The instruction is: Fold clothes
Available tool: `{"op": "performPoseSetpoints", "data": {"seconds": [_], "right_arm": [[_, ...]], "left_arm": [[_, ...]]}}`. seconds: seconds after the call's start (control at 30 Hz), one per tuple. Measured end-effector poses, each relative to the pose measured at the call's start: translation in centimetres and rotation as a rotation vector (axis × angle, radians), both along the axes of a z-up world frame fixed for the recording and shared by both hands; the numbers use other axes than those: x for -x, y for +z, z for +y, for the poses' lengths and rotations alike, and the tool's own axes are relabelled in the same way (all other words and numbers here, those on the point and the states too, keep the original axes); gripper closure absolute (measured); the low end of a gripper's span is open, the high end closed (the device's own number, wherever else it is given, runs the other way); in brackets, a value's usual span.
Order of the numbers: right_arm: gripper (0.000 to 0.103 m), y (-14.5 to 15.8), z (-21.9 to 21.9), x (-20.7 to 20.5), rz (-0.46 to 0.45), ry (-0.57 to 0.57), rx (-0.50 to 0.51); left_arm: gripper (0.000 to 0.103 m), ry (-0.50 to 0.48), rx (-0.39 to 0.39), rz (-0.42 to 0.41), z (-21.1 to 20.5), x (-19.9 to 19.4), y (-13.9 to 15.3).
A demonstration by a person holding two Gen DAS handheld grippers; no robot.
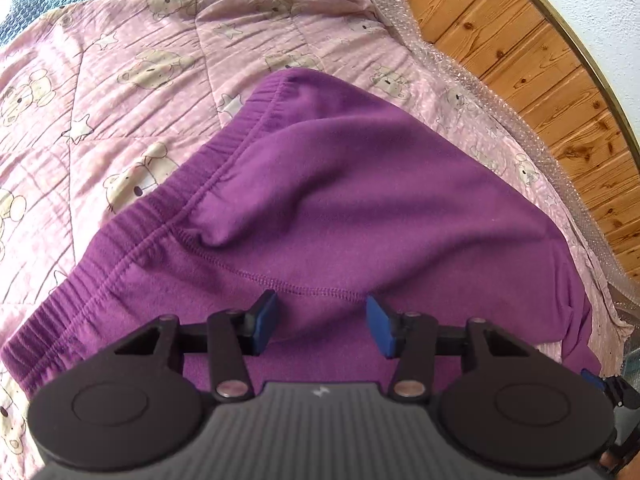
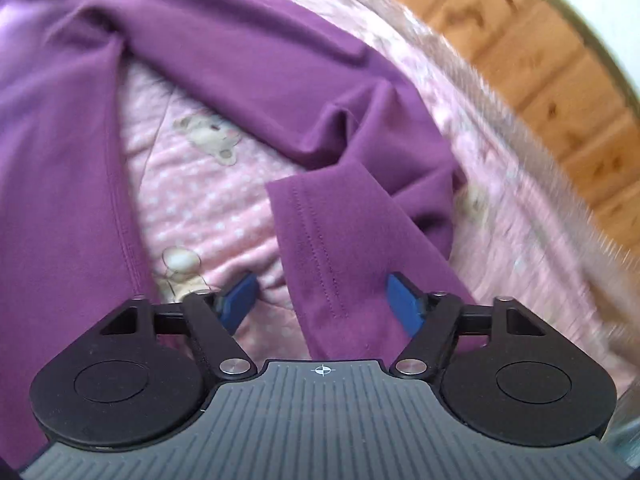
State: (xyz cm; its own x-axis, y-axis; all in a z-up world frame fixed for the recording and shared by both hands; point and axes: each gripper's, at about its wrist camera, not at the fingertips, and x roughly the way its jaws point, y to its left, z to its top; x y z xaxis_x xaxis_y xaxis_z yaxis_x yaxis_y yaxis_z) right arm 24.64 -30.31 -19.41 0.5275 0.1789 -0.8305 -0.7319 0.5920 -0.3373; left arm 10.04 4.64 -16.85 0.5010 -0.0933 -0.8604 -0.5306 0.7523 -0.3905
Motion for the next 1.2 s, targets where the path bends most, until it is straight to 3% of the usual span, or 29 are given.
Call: {"op": "performPoseSetpoints", "data": {"seconds": [0.03, 0.1, 0.2, 0.27, 0.37, 0.47, 0.5, 0.57, 0.6, 0.67, 0.7, 0.73, 0.77, 0.8, 0.9, 0.97, 1.03, 1.1, 1.2], "right_arm": [[0.1, 0.4, -0.3, -0.4, 0.016, -0.047, -0.014], [0.1, 1.1, -0.9, -0.7, -0.007, -0.054, -0.012], [0.102, 5.1, -3.2, -1.4, -0.068, -0.15, -0.131], [0.102, 10.2, -8.1, -3.2, -0.096, -0.361, -0.352], [0.103, 15.3, -20.2, -5.9, -0.131, -0.79, -0.729], [0.103, 13.2, -30.0, -8.8, -0.071, -1.109, -0.845], [0.103, 11.4, -32.2, -9.9, -0.013, -1.183, -0.832], [0.103, 7.7, -34.7, -10.3, 0.027, -1.286, -0.707], [0.103, 6.8, -35.0, -10.0, 0.036, -1.296, -0.67], [0.093, 6.0, -34.5, -8.9, 0.067, -1.227, -0.751], [0.073, 5.4, -33.5, -8.4, 0.095, -1.161, -0.787], [0.041, 4.9, -32.2, -8.5, 0.1, -1.113, -0.781], [0.032, 4.4, -30.9, -8.5, 0.104, -1.067, -0.772], [0.03, 3.5, -29.4, -8.7, 0.097, -1.035, -0.744], [0.032, 0.5, -26.2, -9.9, 0.102, -0.978, -0.676], [0.046, -0.9, -24.2, -10.5, 0.122, -0.912, -0.619], [0.099, -1.5, -21.6, -10.7, 0.113, -0.806, -0.504], [0.101, -0.6, -20.0, -10.0, 0.056, -0.732, -0.432], [0.101, 4.2, -22.4, -9.0, -0.099, -0.837, -0.454]], "left_arm": [[0.054, -0.008, -0.004, -0.001, -0.1, -0.1, 0.1], [0.054, -0.012, -0.013, -0.003, -0.3, -0.5, 0.3], [0.054, -0.011, -0.025, -0.02, -0.3, -1.0, 1.0], [0.054, -0.021, -0.031, -0.036, -0.3, -1.5, 1.6], [0.054, -0.035, -0.046, -0.041, -0.2, -2.4, 1.9], [0.054, -0.041, -0.041, -0.044, -0.3, -3.5, 2.0], [0.054, -0.048, -0.042, -0.043, -0.5, -3.9, 2.0], [0.054, -0.076, -0.06, -0.051, -1.0, -4.5, 2.4], [0.053, -0.092, -0.07, -0.057, -1.2, -4.8, 2.7], [0.052, -0.103, -0.079, -0.046, -1.5, -5.2, 2.5], [0.051, -0.105, -0.081, -0.036, -1.7, -5.3, 2.3], [0.051, -0.107, -0.084, -0.026, -1.8, -5.5, 2.2], [0.051, -0.103, -0.081, -0.016, -1.8, -5.6, 1.9], [0.051, -0.093, -0.071, -0.008, -1.9, -5.6, 1.7], [0.051, -0.091, -0.052, 0.002, -2.5, -5.8, 1.3], [0.051, -0.121, -0.065, -0.002, -3.3, -6.1, 1.4], [0.051, -0.148, -0.091, -0.008, -3.7, -6.5, 1.7], [0.051, -0.154, -0.116, -0.015, -3.8, -6.8, 2.0], [0.051, -0.128, -0.137, -0.031, -2.9, -6.9, 2.5]]}}
